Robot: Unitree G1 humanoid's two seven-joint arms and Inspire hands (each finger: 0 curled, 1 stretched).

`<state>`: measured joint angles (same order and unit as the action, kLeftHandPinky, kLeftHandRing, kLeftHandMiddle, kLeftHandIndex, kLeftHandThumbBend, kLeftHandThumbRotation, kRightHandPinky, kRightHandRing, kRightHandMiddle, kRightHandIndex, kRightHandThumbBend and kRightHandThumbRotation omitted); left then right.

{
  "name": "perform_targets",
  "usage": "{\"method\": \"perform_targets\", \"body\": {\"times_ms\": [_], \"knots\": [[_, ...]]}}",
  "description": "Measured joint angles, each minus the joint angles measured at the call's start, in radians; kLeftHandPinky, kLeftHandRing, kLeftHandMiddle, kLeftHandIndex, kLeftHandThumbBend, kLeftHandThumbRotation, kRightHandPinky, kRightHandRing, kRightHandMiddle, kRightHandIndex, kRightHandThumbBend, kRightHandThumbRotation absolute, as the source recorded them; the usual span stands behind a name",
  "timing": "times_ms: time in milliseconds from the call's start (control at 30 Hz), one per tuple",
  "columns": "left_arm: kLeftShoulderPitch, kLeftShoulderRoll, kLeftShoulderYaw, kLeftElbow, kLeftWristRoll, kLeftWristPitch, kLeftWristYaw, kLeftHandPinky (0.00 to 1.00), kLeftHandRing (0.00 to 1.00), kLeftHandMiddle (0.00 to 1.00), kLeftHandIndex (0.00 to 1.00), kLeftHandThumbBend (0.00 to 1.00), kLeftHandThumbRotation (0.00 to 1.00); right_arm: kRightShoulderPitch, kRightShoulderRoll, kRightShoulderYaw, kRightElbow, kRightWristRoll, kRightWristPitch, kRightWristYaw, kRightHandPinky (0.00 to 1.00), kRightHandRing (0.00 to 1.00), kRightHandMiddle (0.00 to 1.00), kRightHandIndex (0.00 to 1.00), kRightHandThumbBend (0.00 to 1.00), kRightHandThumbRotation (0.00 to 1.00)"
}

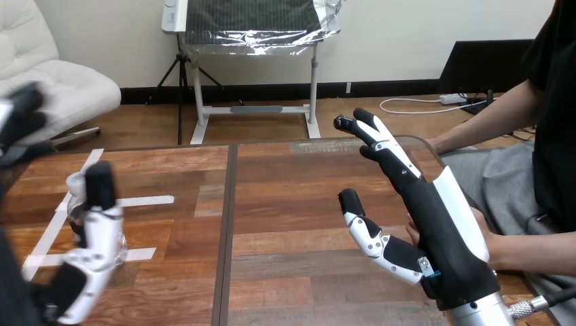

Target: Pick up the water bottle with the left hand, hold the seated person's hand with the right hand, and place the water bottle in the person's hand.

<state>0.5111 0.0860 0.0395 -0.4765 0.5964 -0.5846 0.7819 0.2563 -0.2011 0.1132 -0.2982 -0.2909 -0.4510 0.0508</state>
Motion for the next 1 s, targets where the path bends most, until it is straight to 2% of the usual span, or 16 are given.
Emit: {"method": "perform_targets", "body": {"times_ms": [200,467,733,1000], "knots": [[-0.001,0.004,0.04,0.001,-0.012,0.022,0.013,0.89,0.92,0.93,0.9,0.54,0.35,-0.008,0.0,0.0,0.0,0.001,0.0,0.0,0.9,0.95,0.99,0.89,0.11,0.0],[-0.005,0.007,0.083,0.001,-0.039,0.093,0.002,0.96,0.97,0.98,0.94,0.66,0.4,-0.023,0.0,0.0,0.0,0.001,0.0,0.0,0.89,0.95,0.99,0.89,0.1,0.0],[-0.017,0.01,0.121,0.018,-0.104,0.207,-0.06,1.0,1.0,1.0,0.99,0.79,0.48,-0.028,0.0,0.0,0.0,0.001,0.0,0.0,0.89,0.95,0.99,0.89,0.1,0.0],[-0.058,0.018,0.161,0.088,-0.176,0.298,-0.147,1.0,1.0,1.0,1.0,0.92,0.56,-0.028,0.0,0.0,0.0,-0.001,0.0,0.0,0.89,0.95,0.99,0.89,0.1,0.0]]}}
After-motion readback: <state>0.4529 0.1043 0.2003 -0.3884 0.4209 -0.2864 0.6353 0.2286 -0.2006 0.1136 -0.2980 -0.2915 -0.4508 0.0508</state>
